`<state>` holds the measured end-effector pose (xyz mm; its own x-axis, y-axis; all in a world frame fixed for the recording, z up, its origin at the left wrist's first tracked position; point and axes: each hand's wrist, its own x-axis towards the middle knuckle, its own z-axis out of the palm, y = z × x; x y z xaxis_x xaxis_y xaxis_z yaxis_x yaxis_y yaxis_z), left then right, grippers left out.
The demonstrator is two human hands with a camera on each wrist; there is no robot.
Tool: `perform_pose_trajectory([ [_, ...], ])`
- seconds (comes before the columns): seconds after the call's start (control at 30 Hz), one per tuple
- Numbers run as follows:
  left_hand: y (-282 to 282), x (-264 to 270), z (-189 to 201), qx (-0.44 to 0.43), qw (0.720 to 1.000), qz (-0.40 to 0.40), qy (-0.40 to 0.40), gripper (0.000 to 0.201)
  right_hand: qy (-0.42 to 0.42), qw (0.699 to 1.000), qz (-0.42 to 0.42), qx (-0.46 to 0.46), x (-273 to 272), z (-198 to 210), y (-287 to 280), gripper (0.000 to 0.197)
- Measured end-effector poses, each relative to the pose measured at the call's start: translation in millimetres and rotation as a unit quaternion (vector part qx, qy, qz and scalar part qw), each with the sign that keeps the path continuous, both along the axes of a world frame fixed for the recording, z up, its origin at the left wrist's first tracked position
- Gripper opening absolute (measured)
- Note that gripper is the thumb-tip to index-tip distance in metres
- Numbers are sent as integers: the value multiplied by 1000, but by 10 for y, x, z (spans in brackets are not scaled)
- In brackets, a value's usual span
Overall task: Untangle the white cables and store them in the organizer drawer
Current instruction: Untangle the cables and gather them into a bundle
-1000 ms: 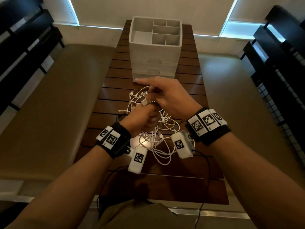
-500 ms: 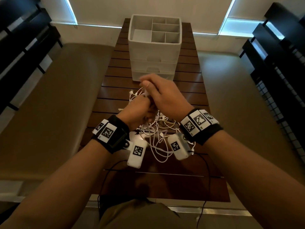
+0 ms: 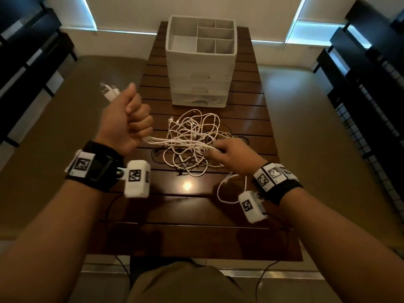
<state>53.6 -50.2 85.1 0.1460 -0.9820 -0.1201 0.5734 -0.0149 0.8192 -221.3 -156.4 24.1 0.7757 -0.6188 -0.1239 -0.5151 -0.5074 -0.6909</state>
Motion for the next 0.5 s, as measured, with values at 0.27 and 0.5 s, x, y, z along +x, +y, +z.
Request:
perform_pose_trajectory([
  [0.27,45,-236,-184,108,947,42,-300,52,-27,984,-16,-177,154,282,-12,43],
  [0.5,-109,-575,-148,-55,831,-48,-551,37,1,965,69,-254,504,655,-138,18],
])
